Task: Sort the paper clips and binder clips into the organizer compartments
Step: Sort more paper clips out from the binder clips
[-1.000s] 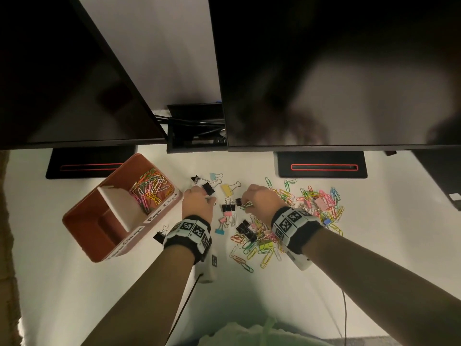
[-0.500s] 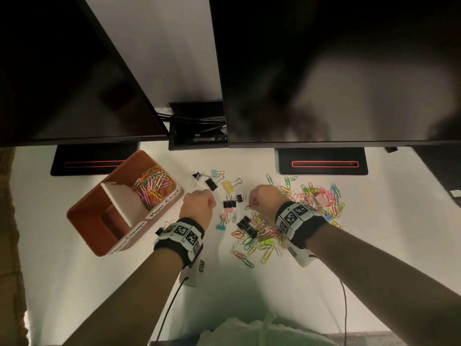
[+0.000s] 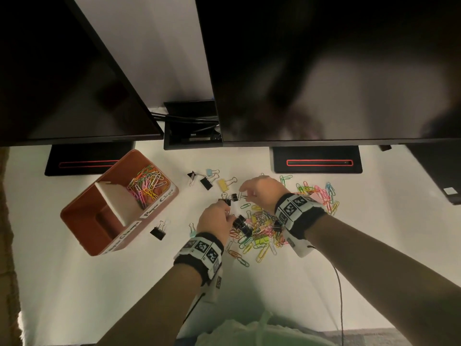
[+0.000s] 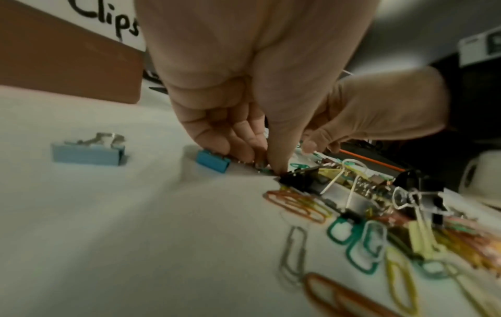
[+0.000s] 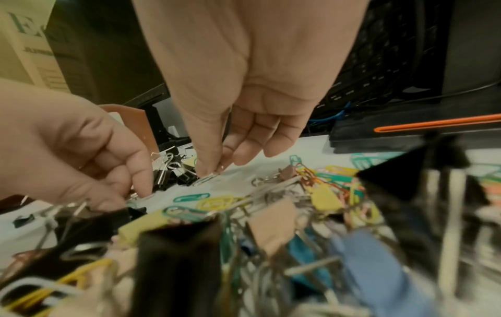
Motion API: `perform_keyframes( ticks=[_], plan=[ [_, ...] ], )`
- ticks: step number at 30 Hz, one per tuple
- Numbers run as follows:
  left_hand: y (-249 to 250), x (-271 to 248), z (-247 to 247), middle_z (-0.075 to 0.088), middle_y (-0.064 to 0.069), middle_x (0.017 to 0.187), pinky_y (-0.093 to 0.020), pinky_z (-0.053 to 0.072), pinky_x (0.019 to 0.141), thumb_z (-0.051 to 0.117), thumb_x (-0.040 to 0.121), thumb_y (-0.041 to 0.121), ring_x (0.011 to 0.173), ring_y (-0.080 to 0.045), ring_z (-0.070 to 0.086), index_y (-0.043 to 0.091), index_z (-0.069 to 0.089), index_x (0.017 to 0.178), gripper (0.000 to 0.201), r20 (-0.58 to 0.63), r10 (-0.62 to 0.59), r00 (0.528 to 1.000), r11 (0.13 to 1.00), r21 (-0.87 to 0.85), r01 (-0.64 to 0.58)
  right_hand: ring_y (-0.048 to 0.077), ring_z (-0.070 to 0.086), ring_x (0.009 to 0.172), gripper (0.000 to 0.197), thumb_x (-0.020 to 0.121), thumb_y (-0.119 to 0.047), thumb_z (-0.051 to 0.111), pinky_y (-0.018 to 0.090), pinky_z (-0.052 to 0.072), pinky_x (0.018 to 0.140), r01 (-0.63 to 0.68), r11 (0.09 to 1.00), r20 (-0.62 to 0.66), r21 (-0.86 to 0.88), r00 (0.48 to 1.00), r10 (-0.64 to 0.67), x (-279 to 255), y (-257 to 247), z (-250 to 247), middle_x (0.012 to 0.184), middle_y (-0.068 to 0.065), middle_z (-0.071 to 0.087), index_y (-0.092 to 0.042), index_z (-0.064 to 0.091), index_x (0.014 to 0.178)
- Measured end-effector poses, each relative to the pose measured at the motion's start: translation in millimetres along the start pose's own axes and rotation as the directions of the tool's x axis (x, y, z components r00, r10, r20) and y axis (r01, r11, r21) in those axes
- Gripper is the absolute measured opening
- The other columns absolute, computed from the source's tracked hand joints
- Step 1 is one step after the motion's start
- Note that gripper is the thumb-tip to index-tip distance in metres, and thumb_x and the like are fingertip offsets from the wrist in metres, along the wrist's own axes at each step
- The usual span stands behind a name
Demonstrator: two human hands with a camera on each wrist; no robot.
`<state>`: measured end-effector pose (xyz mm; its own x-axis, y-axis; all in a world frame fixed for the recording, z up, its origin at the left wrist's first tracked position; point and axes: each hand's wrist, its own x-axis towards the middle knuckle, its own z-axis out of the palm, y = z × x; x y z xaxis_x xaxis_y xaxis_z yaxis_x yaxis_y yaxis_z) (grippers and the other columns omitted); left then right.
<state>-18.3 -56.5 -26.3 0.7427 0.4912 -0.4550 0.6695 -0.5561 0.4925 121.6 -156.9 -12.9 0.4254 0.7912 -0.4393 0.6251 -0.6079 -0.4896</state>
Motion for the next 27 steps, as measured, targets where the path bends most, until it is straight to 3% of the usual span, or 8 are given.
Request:
perform_keyframes(
  ticks=[6,8,10,12,15,19,24,27],
  plan=[
    [-14,6,-5,0.055,-0.007,0.102,-0.029,0.049,0.076,0.057,0.085,0.012,0.092,-0.023,0.057,0.011,0.064,0.087,0.007,-0.037,0.13,0.991,0.989,0.078,-0.127,0.026,0.054,0.104,0.019,0.09,-0.014,0.053,0.036,0.047,0.09,0.031,0.992,0.091,-0.119,0.996,-0.02,18,-7,3,0.108,0.009,0.061,-0.014,0.065,0.105],
    [-21,6,-5,0.055,-0.005,0.107,-0.029,0.049,0.078,0.056,0.084,0.007,0.1,-0.022,0.055,0.01,0.062,0.082,0.007,-0.032,0.169,0.985,0.982,0.09,-0.165,0.027,0.054,0.102,0.017,0.09,-0.011,0.053,0.033,0.046,0.087,0.044,0.991,0.084,-0.124,0.996,-0.033,20,-5,6,0.108,0.01,0.057,-0.01,0.068,0.099],
    [-25,5,-6,0.058,-0.005,0.104,-0.028,0.048,0.082,0.054,0.086,0.007,0.103,-0.024,0.054,0.009,0.06,0.085,0.006,-0.025,0.195,0.98,0.975,0.118,-0.191,0.027,0.056,0.099,0.016,0.089,-0.009,0.053,0.031,0.047,0.084,0.054,0.991,0.08,-0.12,0.996,-0.045,18,-3,6,0.109,0.009,0.054,-0.009,0.068,0.094],
    [-26,5,-6,0.059,-0.006,0.097,-0.026,0.045,0.087,0.052,0.088,0.008,0.094,-0.023,0.056,0.01,0.057,0.095,0.009,-0.046,0.214,0.976,0.972,0.112,-0.208,0.025,0.055,0.1,0.017,0.09,-0.009,0.051,0.031,0.047,0.085,0.059,0.991,0.098,-0.123,0.994,-0.047,14,0,5,0.108,0.008,0.057,-0.009,0.067,0.096],
    [-28,5,-8,0.058,-0.007,0.102,-0.021,0.037,0.09,0.05,0.09,0.008,0.097,-0.02,0.054,0.009,0.055,0.112,0.022,-0.058,0.182,0.982,0.981,0.08,-0.177,0.024,0.055,0.102,0.021,0.091,-0.009,0.048,0.032,0.047,0.088,0.038,0.993,0.103,-0.11,0.994,-0.027,8,1,2,0.108,0.008,0.062,-0.011,0.066,0.101],
    [-32,9,-6,0.06,-0.01,0.093,-0.033,0.037,0.105,0.053,0.09,0.009,0.095,-0.023,0.054,0.006,0.06,0.101,0.013,0.024,0.161,0.987,0.981,0.111,-0.162,0.024,0.058,0.101,0.023,0.091,-0.01,0.048,0.032,0.048,0.088,-0.027,0.996,0.107,-0.089,0.994,0.037,1,0,1,0.108,0.008,0.065,-0.013,0.065,0.106],
    [-38,12,-8,0.058,-0.007,0.098,-0.035,0.04,0.102,0.053,0.09,0.015,0.111,-0.027,0.049,0.011,0.061,0.092,0.009,0.054,0.199,0.979,0.958,0.201,-0.206,0.024,0.058,0.102,0.022,0.092,-0.013,0.049,0.032,0.049,0.09,-0.051,0.992,0.122,-0.112,0.99,0.064,-4,-2,3,0.11,0.006,0.063,-0.011,0.066,0.107],
    [-37,10,-12,0.06,-0.006,0.097,-0.035,0.038,0.103,0.052,0.092,0.02,0.097,-0.022,0.054,0.01,0.059,0.096,0.013,0.096,0.258,0.961,0.936,0.223,-0.274,0.023,0.057,0.104,0.023,0.093,-0.013,0.047,0.031,0.046,0.09,-0.042,0.995,0.102,-0.087,0.993,0.051,-6,-1,-1,0.109,0.006,0.063,-0.011,0.066,0.106]
  ],
)
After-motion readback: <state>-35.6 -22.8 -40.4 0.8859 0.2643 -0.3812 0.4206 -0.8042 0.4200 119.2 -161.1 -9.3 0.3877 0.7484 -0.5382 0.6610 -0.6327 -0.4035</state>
